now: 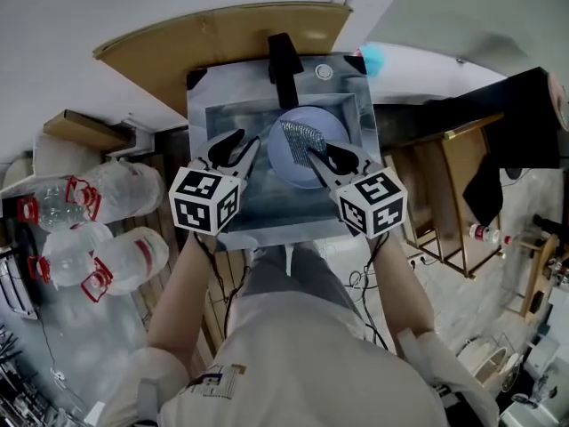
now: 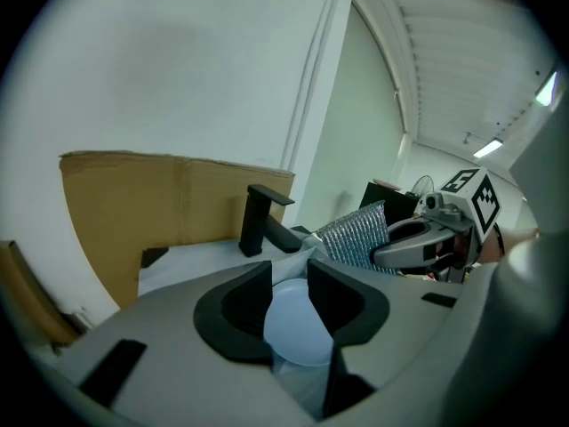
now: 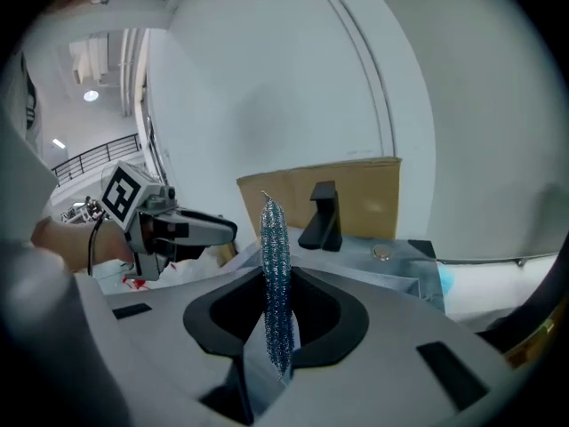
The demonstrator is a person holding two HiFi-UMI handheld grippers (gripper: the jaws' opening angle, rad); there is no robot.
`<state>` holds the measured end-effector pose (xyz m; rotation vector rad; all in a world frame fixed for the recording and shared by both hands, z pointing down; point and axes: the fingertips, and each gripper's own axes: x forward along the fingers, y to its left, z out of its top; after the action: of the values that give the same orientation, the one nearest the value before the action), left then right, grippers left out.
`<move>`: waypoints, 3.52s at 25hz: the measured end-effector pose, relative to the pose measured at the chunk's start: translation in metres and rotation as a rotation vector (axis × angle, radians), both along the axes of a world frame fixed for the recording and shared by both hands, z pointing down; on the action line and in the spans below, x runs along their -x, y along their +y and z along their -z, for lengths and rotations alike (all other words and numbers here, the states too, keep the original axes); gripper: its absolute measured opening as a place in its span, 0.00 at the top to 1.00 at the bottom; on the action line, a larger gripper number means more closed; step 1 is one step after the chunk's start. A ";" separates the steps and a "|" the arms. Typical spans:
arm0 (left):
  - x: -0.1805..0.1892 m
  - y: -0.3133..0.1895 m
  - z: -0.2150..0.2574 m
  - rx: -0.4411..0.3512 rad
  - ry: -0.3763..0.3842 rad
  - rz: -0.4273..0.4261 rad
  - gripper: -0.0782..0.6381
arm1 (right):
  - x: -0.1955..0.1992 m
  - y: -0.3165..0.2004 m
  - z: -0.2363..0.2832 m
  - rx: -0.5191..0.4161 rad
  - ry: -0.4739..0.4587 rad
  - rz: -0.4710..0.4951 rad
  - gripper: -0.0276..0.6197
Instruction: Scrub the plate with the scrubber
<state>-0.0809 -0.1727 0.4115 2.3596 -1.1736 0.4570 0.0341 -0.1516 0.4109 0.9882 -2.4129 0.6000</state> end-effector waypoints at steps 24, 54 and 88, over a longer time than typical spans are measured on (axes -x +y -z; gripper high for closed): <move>-0.030 0.008 -0.260 0.561 -0.011 0.042 0.60 | 0.014 -0.025 -0.241 0.371 0.211 0.133 0.80; -0.012 -0.006 -0.275 0.533 -0.164 -0.005 0.79 | -0.038 -0.095 -0.268 0.219 0.729 0.329 0.79; 0.008 0.007 -0.276 0.626 -0.016 0.125 0.85 | 0.024 -0.066 -0.276 0.084 0.877 0.564 0.77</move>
<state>-0.0889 -0.1662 0.6875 1.7391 -0.9931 0.6838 0.0097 -0.2172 0.6867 0.3578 -1.7133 0.0261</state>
